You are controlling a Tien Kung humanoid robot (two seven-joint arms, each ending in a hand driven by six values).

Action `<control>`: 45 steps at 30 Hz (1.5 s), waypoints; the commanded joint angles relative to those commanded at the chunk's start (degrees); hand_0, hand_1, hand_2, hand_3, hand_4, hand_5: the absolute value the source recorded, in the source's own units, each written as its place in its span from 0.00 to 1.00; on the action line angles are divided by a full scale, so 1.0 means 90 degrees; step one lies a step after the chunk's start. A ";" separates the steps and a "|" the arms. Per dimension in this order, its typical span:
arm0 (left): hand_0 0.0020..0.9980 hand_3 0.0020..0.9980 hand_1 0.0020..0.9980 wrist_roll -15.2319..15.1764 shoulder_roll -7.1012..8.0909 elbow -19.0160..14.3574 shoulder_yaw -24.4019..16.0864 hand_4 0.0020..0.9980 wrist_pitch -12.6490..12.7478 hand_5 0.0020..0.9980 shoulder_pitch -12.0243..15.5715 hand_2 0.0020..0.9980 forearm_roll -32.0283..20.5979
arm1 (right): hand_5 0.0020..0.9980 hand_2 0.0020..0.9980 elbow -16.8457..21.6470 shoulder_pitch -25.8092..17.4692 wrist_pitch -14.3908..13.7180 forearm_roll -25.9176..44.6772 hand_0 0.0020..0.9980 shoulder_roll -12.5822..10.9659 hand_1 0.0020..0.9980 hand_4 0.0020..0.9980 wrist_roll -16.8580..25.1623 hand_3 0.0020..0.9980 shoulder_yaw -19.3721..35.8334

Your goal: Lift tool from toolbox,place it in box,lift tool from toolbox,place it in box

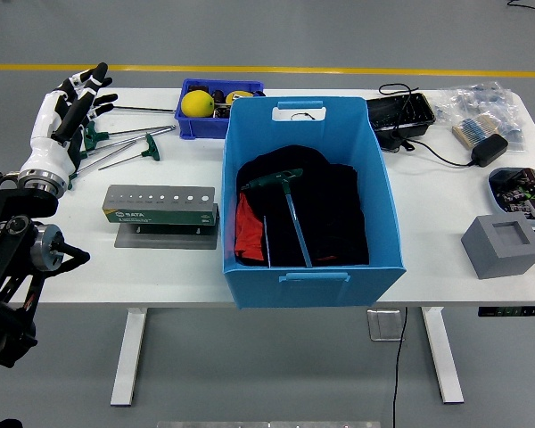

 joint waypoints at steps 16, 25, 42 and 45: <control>0.82 0.87 0.81 -0.0213 -0.0191 0.0196 -0.1024 0.99 -0.1529 0.93 0.0593 0.87 -0.0192 | 0.72 0.75 0.0000 -0.0036 0.0006 0.0010 0.71 0.0019 0.70 0.83 -0.0019 0.61 -0.0003; 0.84 0.88 0.83 -0.0417 -0.0321 0.0213 -0.1205 1.00 -0.1677 0.95 0.0652 0.90 -0.0285 | 0.72 0.75 0.0000 -0.0016 0.0007 0.0079 0.71 0.0008 0.70 0.83 0.0013 0.61 -0.0030; 0.85 0.88 0.84 -0.0372 -0.0483 0.0138 -0.1556 1.00 -0.1858 0.98 0.0678 0.91 -0.0186 | 0.72 0.75 0.0000 0.0030 0.0005 0.0017 0.71 -0.0001 0.69 0.83 0.0023 0.61 0.0016; 0.85 0.87 0.83 -0.0326 -0.0578 0.0082 -0.1679 1.00 -0.1893 0.98 0.0635 0.91 -0.0077 | 0.72 0.75 0.0000 0.0023 0.0000 -0.0061 0.71 0.0006 0.70 0.83 0.0011 0.61 0.0078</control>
